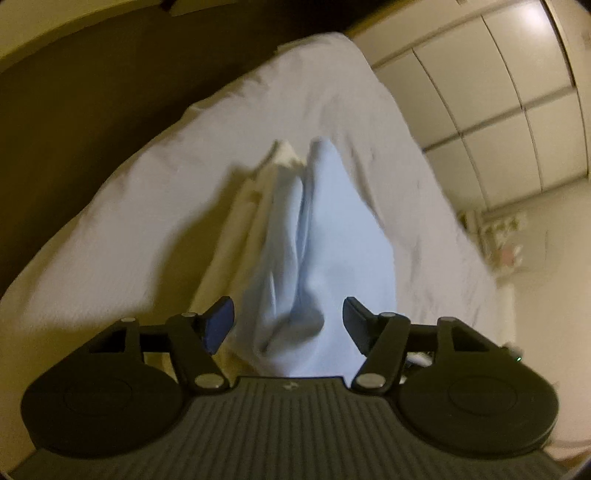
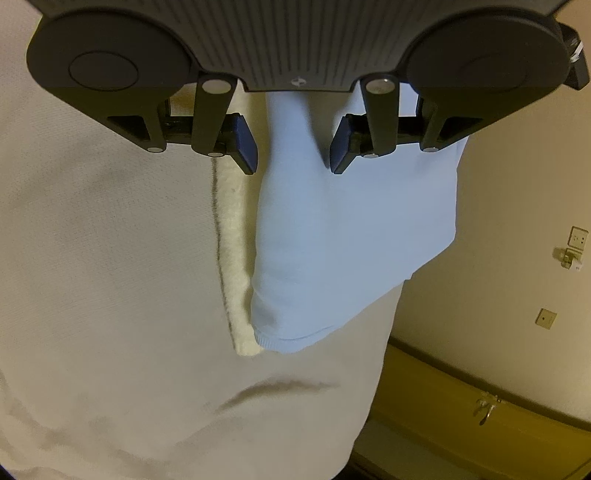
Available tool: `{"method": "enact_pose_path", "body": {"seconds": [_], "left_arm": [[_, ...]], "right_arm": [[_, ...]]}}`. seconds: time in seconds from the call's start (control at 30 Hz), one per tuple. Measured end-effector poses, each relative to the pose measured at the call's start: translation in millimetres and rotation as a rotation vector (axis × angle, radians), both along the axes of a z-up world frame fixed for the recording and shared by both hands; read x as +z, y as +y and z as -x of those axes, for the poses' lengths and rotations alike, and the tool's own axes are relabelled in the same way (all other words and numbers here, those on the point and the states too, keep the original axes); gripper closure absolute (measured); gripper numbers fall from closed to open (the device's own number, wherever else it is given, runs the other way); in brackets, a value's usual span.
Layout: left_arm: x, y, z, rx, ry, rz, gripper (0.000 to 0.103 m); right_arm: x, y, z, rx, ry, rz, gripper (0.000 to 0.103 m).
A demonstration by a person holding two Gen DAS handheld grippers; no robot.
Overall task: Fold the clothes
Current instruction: 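Carry the sweatshirt with both tools over the cream towel and lower it, then open both tools to release the sweatshirt onto the towel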
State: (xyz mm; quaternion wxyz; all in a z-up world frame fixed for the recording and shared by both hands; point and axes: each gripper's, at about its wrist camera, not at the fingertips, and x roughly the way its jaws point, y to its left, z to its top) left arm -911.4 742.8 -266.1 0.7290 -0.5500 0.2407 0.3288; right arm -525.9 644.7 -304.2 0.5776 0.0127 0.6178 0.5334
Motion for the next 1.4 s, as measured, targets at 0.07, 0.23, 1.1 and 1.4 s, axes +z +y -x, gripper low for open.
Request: {"method": "enact_pose_path", "body": {"seconds": [0.07, 0.23, 1.1, 1.4], "left_arm": [[-5, -5, -8, -0.008, 0.061, 0.0, 0.073], [-8, -6, -15, 0.014, 0.116, 0.006, 0.077], [46, -36, -34, -0.011, 0.404, -0.255, 0.092], [2, -33, -69, -0.101, 0.423, -0.252, 0.092]], "right_arm": [[0, -2, 3, 0.037, -0.007, 0.015, 0.057], [-3, -9, 8, 0.072, 0.003, 0.031, 0.065], [54, -32, 47, 0.329, -0.331, 0.003, 0.065], [30, -34, 93, 0.551, -0.48, 0.032, 0.088]]}}
